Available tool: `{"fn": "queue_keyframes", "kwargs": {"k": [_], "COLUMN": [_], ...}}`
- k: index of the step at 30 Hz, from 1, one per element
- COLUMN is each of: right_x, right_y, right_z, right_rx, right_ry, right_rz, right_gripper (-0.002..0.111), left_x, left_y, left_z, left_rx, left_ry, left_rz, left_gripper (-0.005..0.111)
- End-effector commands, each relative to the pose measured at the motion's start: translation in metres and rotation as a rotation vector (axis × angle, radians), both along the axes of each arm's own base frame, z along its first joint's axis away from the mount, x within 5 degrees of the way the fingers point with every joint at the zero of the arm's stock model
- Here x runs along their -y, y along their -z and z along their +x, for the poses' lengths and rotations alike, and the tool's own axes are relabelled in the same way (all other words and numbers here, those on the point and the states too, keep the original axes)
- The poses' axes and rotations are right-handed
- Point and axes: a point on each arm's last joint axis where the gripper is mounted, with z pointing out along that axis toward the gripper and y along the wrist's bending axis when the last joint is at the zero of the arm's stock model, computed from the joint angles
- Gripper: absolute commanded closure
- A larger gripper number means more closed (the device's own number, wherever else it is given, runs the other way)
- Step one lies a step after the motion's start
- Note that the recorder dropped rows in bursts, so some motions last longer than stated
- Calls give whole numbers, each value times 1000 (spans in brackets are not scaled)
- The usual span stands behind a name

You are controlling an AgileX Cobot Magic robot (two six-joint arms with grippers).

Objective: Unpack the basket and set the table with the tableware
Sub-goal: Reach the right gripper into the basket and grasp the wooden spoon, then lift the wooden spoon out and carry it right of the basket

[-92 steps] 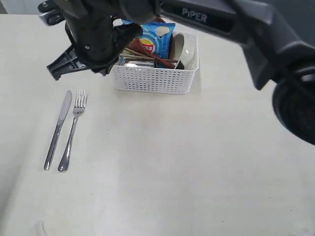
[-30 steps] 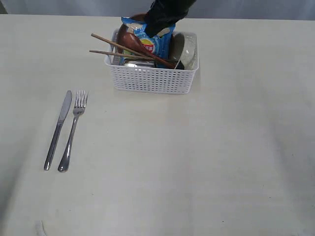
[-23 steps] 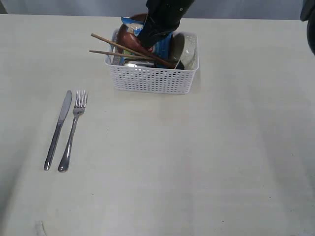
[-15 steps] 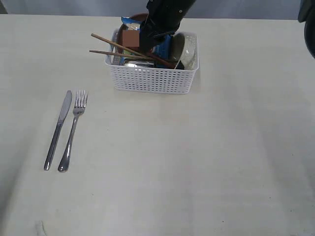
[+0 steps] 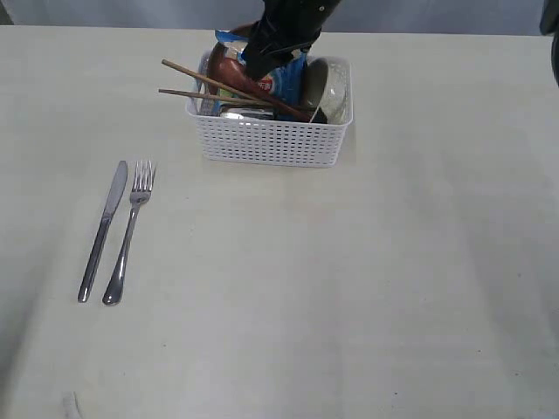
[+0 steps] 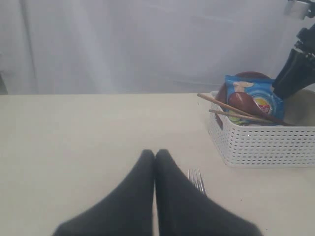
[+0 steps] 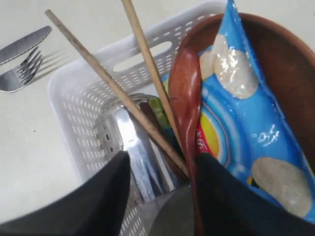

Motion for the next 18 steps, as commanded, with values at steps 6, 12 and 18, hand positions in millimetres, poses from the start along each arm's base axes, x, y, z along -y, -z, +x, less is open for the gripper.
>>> {"fn": "queue_keyframes", "kwargs": {"k": [6,12,18], "right_x": [-2,-4,-8], "right_y": [21,36,48], "right_z": [6,12,13], "right_rx": [-8,4,-14], "right_ry": [0,18,14], "right_rz": [-17,-15,-23], "right_gripper": [54,54,54], "left_x": [0,0,0], "left_y": [0,0,0], "left_z": [0,0,0], "left_rx": [7,7,7], "left_ry": [1,1,1], "left_rz": [-4,-4,-4], "left_gripper": [107,107,107]}}
